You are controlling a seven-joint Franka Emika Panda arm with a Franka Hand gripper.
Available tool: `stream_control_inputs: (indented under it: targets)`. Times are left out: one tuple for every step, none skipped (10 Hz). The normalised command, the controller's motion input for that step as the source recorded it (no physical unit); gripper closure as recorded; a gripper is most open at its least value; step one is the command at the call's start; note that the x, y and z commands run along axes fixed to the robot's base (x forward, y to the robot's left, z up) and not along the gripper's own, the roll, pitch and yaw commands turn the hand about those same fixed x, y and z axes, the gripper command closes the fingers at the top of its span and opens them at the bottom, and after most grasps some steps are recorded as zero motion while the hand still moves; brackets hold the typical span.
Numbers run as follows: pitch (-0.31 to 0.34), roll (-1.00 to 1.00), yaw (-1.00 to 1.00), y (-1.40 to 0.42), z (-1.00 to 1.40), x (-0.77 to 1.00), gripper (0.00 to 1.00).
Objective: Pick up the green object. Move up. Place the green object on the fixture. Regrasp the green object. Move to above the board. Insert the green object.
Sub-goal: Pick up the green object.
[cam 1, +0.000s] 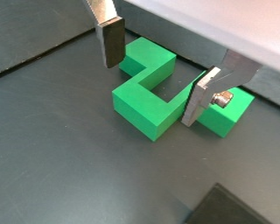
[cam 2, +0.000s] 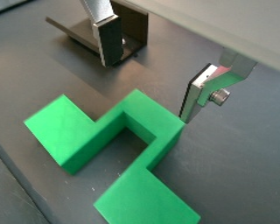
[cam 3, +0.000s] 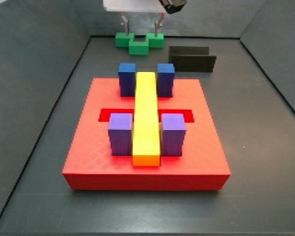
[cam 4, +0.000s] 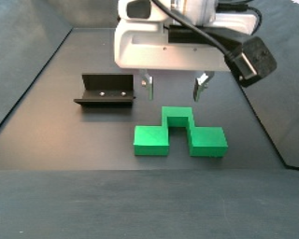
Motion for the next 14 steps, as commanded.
stream_control_inputs:
  targets:
    - [0.009, -0.02, -0.12, 0.09, -0.31, -0.09, 0.00]
    - [0.000, 0.00, -0.08, 0.10, -0.30, -0.09, 0.00]
    - [0.000, 0.00, -0.06, 0.11, -0.28, -0.06, 0.00]
    - [0.000, 0.00, -0.02, 0.11, -0.26, -0.01, 0.00]
    - [0.000, 0.00, 0.00, 0.08, -0.29, 0.00, 0.00]
    - [0.000, 0.00, 0.00, 0.06, -0.31, 0.00, 0.00]
    - [0.000, 0.00, 0.00, 0.05, -0.32, 0.00, 0.00]
    - [0.000, 0.00, 0.00, 0.00, -0.25, 0.00, 0.00]
    - [0.000, 0.00, 0.00, 0.00, -0.21, -0.04, 0.00]
    - [0.000, 0.00, 0.00, 0.00, -0.19, -0.06, 0.00]
    - [0.000, 0.00, 0.00, 0.00, -0.13, -0.03, 0.00]
    - [0.000, 0.00, 0.00, -0.01, -0.11, -0.05, 0.00]
    - [0.000, 0.00, 0.00, 0.00, -0.05, -0.05, 0.00]
    - [0.000, 0.00, 0.00, 0.00, 0.00, 0.00, 0.00]
